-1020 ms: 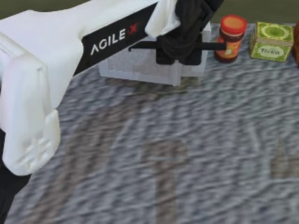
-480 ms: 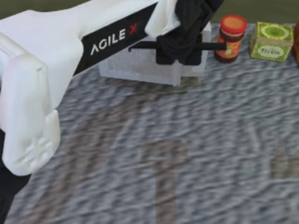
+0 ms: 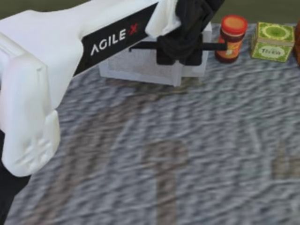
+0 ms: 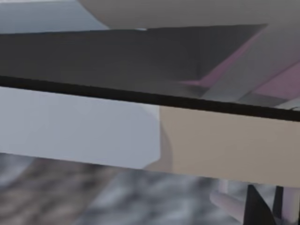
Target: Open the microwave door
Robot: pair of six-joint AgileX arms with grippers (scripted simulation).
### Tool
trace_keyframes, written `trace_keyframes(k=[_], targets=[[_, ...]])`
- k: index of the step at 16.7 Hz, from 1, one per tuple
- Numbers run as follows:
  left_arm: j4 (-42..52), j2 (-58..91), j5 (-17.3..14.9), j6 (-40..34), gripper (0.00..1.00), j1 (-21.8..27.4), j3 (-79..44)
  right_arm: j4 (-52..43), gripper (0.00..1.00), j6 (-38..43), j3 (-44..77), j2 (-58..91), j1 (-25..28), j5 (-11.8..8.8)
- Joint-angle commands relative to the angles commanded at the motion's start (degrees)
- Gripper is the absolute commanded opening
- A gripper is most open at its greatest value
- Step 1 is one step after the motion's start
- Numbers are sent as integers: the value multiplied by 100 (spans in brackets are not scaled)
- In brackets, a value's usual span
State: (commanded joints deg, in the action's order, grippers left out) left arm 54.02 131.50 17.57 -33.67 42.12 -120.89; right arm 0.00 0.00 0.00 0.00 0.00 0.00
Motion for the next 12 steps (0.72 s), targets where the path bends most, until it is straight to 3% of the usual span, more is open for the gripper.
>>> trace_keyframes(k=[6, 12], targets=[[-446, -499, -159, 438, 0, -51, 850, 0, 100, 0, 0, 0, 0, 0], [-464, -519, -173, 460, 0, -52, 892, 0, 100, 0, 0, 0, 0, 0]])
